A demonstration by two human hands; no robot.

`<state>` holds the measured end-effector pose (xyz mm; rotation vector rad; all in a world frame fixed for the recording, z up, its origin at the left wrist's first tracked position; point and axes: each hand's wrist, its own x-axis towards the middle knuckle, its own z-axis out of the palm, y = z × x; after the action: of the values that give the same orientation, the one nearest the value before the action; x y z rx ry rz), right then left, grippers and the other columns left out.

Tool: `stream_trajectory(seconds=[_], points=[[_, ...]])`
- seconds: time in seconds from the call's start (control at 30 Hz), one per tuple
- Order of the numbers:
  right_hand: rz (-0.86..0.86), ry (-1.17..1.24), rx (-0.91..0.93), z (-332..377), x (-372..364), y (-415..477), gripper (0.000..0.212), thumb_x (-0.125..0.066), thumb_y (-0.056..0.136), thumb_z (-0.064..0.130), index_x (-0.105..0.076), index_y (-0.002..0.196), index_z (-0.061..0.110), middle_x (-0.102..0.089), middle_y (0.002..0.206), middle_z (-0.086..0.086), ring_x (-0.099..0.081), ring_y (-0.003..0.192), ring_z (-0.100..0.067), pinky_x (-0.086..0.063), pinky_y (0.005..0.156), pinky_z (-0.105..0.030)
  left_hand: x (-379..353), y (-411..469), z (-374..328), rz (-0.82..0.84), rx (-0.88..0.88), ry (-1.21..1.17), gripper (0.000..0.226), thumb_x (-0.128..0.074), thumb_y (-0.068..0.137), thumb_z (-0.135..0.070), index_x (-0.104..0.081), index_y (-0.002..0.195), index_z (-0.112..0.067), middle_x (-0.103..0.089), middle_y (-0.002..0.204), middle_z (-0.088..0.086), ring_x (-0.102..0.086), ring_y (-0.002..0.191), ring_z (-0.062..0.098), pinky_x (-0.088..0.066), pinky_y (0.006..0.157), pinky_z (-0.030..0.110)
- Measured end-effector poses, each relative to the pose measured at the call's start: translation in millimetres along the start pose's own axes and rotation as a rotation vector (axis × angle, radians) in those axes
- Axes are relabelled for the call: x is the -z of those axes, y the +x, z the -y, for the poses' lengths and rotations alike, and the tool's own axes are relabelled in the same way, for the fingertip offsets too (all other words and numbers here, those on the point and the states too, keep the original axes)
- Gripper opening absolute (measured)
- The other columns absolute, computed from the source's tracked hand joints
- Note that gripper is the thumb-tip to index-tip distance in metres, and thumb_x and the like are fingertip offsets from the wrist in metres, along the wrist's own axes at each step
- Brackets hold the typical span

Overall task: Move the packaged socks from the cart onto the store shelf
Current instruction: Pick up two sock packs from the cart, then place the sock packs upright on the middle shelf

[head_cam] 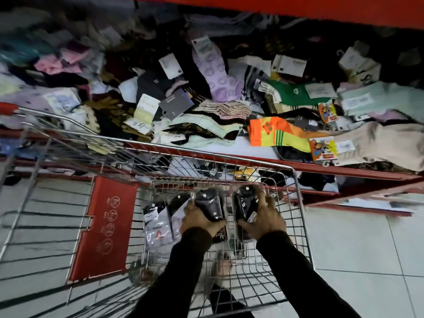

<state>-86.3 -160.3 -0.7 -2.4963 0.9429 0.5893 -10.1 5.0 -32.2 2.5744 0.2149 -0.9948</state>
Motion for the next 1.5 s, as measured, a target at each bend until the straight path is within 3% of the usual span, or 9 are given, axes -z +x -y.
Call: stream_trajectory(seconds=[0.1, 0.3, 0.53, 0.67, 0.83, 0.97, 1.17, 1.33, 1.5], points=[[-0.087, 0.055, 0.027, 14.7, 28.9, -25.8, 0.12, -0.076, 0.068, 0.064, 0.001, 0.152, 0.028, -0.038, 0.149, -0.018, -0.061, 0.119, -0.039, -0.057, 0.092, -0.05, 32.8, -27.1, 0.2, -0.088, -0.103, -0.033, 0.113, -0.069, 0.033, -0.087, -0.054, 0.121, -0.019, -0.061, 0.12, 0.002, -0.066, 0.104, 0.024, -0.061, 0.086, 0.037], [-0.279, 0.125, 0.121, 45.2, 97.9, -65.9, 0.131, -0.075, 0.069, 0.065, -0.002, 0.153, -0.003, -0.041, 0.153, -0.022, -0.053, 0.132, -0.032, -0.052, 0.1, -0.041, 125.6, -93.5, -23.8, -0.304, -0.323, -0.172, 0.131, -0.088, 0.053, -0.062, -0.021, 0.151, -0.007, -0.04, 0.151, 0.012, -0.051, 0.133, 0.032, -0.049, 0.107, 0.04], [-0.693, 0.362, 0.427, 83.8, 195.0, -108.2, 0.097, -0.086, 0.064, 0.05, -0.028, 0.135, 0.019, -0.062, 0.13, -0.012, -0.066, 0.112, -0.03, -0.06, 0.086, -0.04, 221.5, -152.6, -62.8, -0.62, -0.598, -0.309, 0.123, -0.087, 0.059, -0.06, -0.022, 0.151, -0.012, -0.04, 0.151, 0.007, -0.049, 0.134, 0.025, -0.047, 0.106, 0.036], [-0.868, 0.49, 0.573, 102.2, 249.7, -112.5, 0.095, -0.089, 0.064, 0.044, -0.032, 0.135, 0.017, -0.055, 0.135, -0.007, -0.059, 0.12, -0.023, -0.055, 0.098, -0.039, 271.6, -176.5, -92.7, -0.749, -0.712, -0.397, 0.122, -0.085, 0.059, -0.062, -0.022, 0.152, -0.014, -0.038, 0.153, 0.006, -0.048, 0.136, 0.025, -0.046, 0.107, 0.037], [-1.091, 0.635, 0.694, 122.6, 317.2, -109.9, 0.09, -0.087, 0.07, 0.042, -0.03, 0.135, 0.017, -0.043, 0.134, 0.003, -0.045, 0.127, -0.011, -0.029, 0.11, -0.008, 325.7, -194.4, -138.8, -0.889, -0.836, -0.465, 0.119, -0.084, 0.063, -0.062, -0.019, 0.152, -0.016, -0.035, 0.154, 0.006, -0.042, 0.14, 0.024, -0.042, 0.109, 0.035], [-1.254, 0.749, 0.736, 131.7, 356.1, -90.9, 0.087, -0.088, 0.073, 0.031, -0.032, 0.135, 0.005, -0.042, 0.136, -0.013, -0.045, 0.129, -0.022, -0.036, 0.117, -0.036, 350.4, -192.8, -186.7, -0.908, -0.941, -0.498, 0.116, -0.084, 0.068, -0.058, -0.016, 0.152, -0.015, -0.032, 0.156, 0.009, -0.037, 0.143, 0.023, -0.038, 0.114, 0.034], [-1.34, 0.891, 0.639, 127.6, 380.6, -38.2, 0.085, -0.086, 0.075, 0.023, -0.026, 0.133, 0.005, -0.035, 0.136, -0.011, -0.038, 0.126, -0.013, -0.033, 0.116, -0.027, 350.6, -173.8, -261.6, -0.866, -1.021, -0.501, 0.112, -0.084, 0.071, -0.054, -0.017, 0.151, -0.012, -0.029, 0.154, 0.009, -0.037, 0.143, 0.024, -0.04, 0.116, 0.037], [-1.276, 0.886, 0.563, 123.5, 388.8, -10.7, 0.087, -0.089, 0.068, 0.009, -0.028, 0.13, 0.01, -0.038, 0.14, -0.018, -0.046, 0.133, -0.026, -0.038, 0.117, -0.039, 335.6, -156.4, -294.5, -0.822, -0.979, -0.445, 0.114, -0.088, 0.067, -0.051, -0.02, 0.149, -0.011, -0.034, 0.151, 0.01, -0.046, 0.137, 0.028, -0.048, 0.107, 0.039], [-1.196, 0.746, 0.396, 119.7, 381.9, -3.3, 0.09, -0.089, 0.069, 0.022, -0.032, 0.135, 0.004, -0.043, 0.139, -0.017, -0.049, 0.132, -0.028, -0.035, 0.103, -0.02, 323.2, -142.0, -304.4, -0.803, -0.875, -0.334, 0.118, -0.087, 0.064, -0.056, -0.02, 0.15, -0.011, -0.036, 0.152, 0.014, -0.051, 0.132, 0.031, -0.048, 0.104, 0.04]])
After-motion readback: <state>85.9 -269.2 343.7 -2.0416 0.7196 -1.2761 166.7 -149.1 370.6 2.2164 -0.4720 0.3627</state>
